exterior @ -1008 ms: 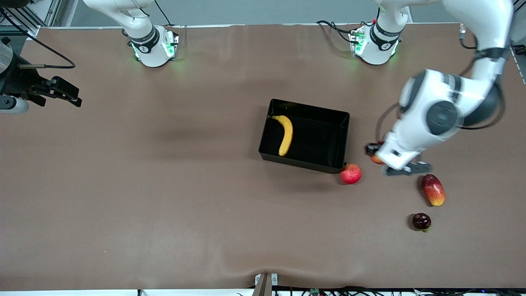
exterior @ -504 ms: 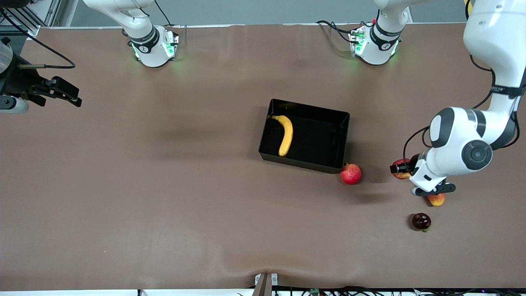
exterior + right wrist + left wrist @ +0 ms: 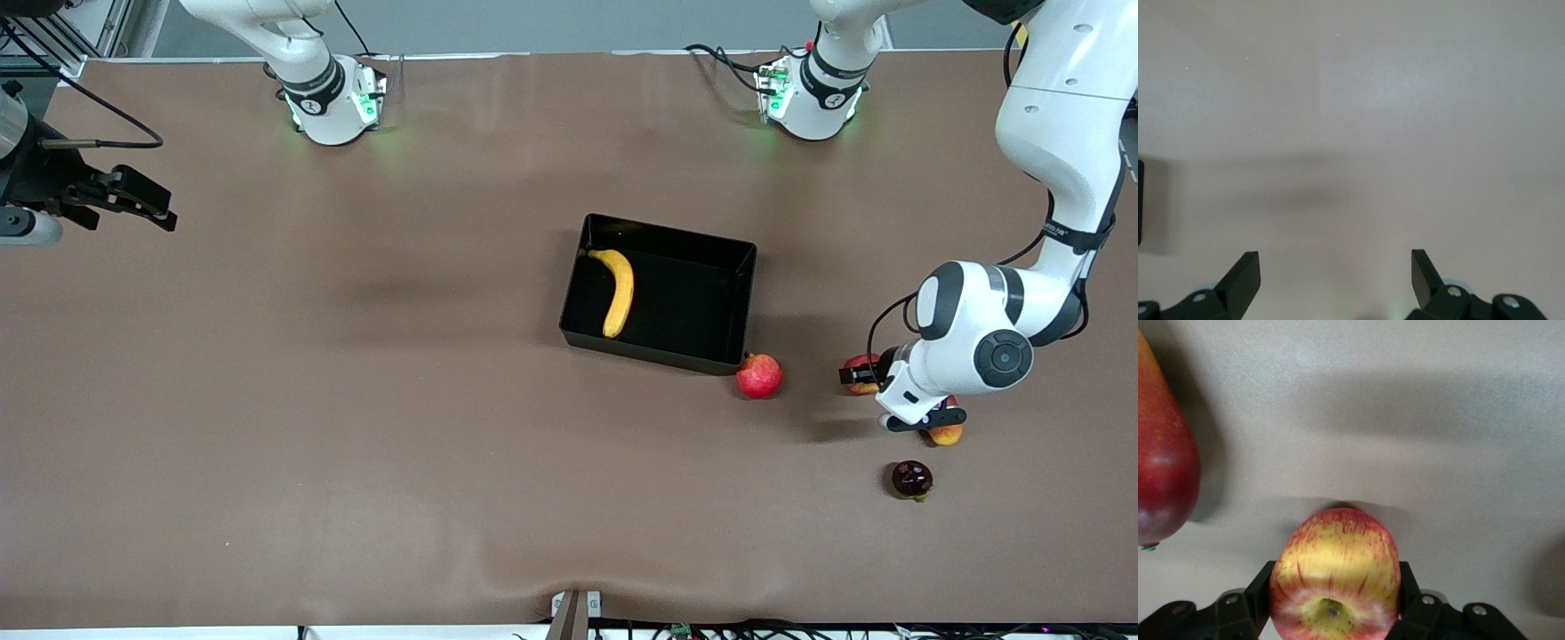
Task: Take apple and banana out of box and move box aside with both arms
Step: 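Carry the apple out of the box and set it beside the mango, then move the left gripper back into the box over the banana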
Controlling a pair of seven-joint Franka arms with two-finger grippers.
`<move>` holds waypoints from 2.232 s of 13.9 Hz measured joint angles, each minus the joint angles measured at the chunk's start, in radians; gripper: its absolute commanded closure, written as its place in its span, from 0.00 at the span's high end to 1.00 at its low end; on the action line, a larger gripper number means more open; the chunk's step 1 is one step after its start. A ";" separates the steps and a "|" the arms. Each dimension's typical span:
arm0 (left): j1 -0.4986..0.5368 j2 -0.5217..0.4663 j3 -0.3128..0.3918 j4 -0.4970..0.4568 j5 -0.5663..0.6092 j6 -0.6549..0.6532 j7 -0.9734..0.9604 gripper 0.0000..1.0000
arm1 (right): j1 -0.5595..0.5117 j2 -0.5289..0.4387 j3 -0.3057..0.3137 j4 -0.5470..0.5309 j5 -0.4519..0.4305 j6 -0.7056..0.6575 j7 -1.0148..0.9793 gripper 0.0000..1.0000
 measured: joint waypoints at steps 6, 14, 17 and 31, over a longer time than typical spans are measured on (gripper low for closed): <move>0.000 -0.037 -0.014 0.011 0.000 0.000 0.000 1.00 | 0.000 0.000 0.000 0.000 0.000 0.000 0.000 1.00; -0.013 -0.190 -0.312 0.010 0.000 -0.147 -0.171 1.00 | 0.003 0.001 0.001 -0.001 0.000 0.002 0.000 1.00; -0.096 -0.190 -0.382 0.006 0.001 -0.147 -0.307 1.00 | 0.010 0.002 0.001 -0.001 0.000 0.002 0.000 1.00; -0.423 0.068 -0.378 0.011 0.252 -0.001 -0.713 1.00 | 0.022 0.024 0.002 -0.002 0.000 0.007 0.001 1.00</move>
